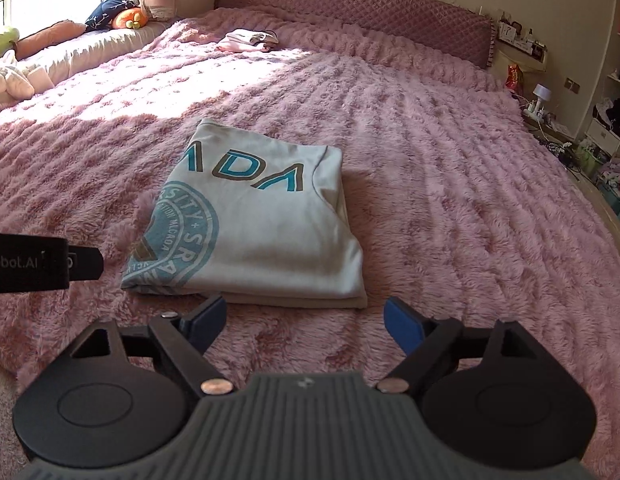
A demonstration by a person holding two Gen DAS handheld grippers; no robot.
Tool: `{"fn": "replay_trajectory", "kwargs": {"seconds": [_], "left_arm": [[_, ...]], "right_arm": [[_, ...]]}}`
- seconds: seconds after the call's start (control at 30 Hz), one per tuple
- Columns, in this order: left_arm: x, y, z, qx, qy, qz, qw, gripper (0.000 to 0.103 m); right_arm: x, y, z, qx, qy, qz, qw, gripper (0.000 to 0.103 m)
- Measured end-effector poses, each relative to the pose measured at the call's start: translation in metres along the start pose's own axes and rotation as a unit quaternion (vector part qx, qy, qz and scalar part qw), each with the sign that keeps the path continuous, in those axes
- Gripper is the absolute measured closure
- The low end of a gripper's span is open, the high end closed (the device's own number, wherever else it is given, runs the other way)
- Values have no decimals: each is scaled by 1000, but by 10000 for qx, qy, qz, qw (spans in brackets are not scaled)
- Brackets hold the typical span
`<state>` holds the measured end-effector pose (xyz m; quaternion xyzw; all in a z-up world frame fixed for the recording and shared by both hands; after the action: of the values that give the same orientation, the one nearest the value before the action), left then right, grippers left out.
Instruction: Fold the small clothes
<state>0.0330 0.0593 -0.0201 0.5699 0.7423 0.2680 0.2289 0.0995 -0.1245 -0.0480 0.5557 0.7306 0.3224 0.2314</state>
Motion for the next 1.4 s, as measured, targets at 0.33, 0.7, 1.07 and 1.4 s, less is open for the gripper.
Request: {"fn": "replay_trajectory", "kwargs": {"seconds": [0.33,0.7,1.07,1.4], "left_arm": [[-19,-8,-15,46,365,302,9989,14],[-24,-13,-12,172,342,367,9986,14],[-22,-12,-11,212,357,334,9986,14],[-20,-12,-8,309,338,305,9985,14]], "right_arm": [[-5,-7,-11,96,-80,243,9996,21],[-14,2,-16,33,-92,526,9986,21],[-14,2,-15,40,-97,532,9985,21],[-12,3,-13,65,-131,521,9985,21]]}}
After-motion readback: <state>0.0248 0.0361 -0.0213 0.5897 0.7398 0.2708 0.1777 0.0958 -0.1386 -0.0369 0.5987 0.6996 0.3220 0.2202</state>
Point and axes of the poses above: each gripper's, at about its wrist camera, not at the fingertips, and z roughly the way its jaws point, x to its left, y to its top, the point moved 3 cm from there along z, roughly the way its jaws point, and after that the axes turned 10 degrees about z, right-handed, at the moved point
